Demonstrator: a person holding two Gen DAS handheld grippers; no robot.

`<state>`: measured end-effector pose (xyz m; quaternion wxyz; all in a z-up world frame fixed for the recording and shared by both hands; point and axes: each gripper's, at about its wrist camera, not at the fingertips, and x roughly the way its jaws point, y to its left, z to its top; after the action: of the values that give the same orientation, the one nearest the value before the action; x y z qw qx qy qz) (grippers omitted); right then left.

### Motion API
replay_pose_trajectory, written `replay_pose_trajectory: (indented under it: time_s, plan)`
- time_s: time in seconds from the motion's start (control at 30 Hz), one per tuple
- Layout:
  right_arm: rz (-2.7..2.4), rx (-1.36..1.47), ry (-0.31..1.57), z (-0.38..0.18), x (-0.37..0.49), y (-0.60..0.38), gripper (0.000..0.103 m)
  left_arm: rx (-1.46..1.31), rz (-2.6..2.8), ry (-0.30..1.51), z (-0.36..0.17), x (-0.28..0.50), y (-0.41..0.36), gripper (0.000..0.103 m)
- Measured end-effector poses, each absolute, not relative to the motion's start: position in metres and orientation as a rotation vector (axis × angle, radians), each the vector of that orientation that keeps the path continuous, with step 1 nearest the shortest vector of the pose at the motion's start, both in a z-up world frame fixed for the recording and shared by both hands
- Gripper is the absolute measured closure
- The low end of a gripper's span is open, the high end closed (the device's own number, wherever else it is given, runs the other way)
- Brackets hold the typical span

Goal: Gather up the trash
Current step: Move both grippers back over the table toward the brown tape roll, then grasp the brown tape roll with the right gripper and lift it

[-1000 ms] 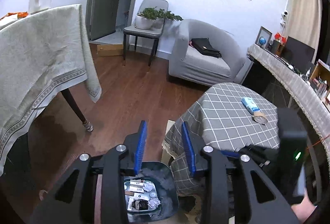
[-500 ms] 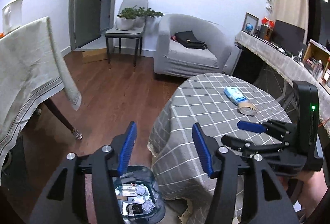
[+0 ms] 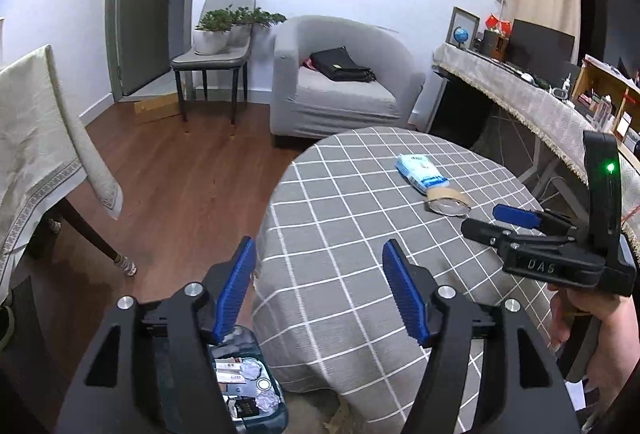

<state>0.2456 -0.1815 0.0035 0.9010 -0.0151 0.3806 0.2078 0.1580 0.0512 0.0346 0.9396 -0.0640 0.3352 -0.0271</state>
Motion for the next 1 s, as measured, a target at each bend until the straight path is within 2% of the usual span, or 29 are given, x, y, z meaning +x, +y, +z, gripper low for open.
replay_pose_trajectory:
  time_s: [0.17,0.63,0.77,0.9,1.0]
  plan:
    - [0.424,0.011,0.823,-0.01,0.263,-0.194,0.03,-0.116,-0.077,0.7,0.028,0.175,0.037,0.033]
    - [0.584,-0.103,0.871,-0.027,0.309,-0.194,0.031,-0.024,-0.103,0.745,0.001,0.234,0.012,0.033]
    - [0.604,-0.131,0.87,-0.032,0.314,-0.189,0.039,-0.021,-0.107,0.748,-0.002,0.245,0.007,0.033]
    - [0.608,-0.124,0.867,-0.031,0.315,-0.191,0.06,-0.03,-0.108,0.76,-0.005,0.256,0.003,0.033]
    - [0.625,-0.105,0.868,-0.031,0.316,-0.192,0.067,-0.025,-0.113,0.761,-0.006,0.265,-0.002,0.033]
